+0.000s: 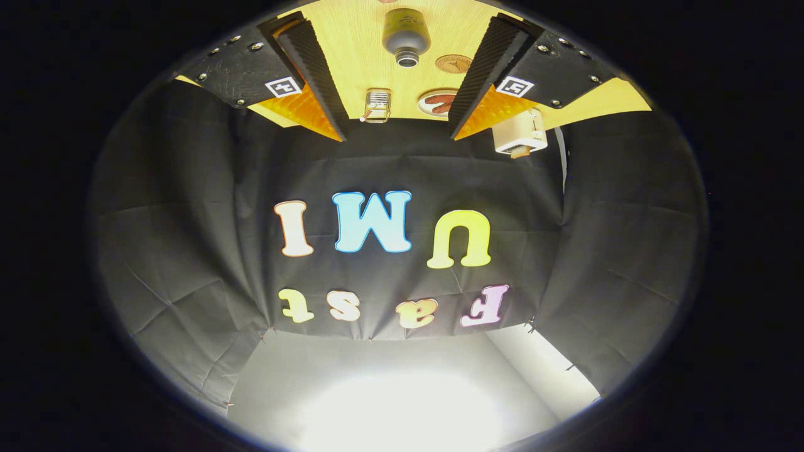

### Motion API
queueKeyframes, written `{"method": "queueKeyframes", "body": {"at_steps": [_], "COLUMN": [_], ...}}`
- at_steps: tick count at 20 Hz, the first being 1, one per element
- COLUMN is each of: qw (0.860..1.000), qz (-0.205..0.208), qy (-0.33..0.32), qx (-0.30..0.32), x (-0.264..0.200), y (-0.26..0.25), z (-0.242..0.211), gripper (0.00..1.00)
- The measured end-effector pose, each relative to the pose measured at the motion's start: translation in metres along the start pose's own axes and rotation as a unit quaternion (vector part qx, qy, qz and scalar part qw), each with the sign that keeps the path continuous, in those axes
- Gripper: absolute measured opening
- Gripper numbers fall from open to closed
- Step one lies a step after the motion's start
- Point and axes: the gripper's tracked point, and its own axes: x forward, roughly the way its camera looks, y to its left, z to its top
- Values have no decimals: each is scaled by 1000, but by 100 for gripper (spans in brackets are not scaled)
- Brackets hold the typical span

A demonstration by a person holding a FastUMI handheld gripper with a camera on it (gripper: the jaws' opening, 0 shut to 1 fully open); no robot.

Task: Take the bottle from table, then pour the juice into the cup, finally place the bottle on the coaster

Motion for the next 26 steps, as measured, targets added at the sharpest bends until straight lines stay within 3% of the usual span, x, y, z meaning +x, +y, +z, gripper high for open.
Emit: {"method": "queueKeyframes", "body": {"at_steps": [15,26], "qw": [996,983], "qz": [42,68], "qy": [75,169], "qx": [-4,-9], "x": [14,18], "y": [-2,5], "z": [-111,-192], "gripper": [97,98]}}
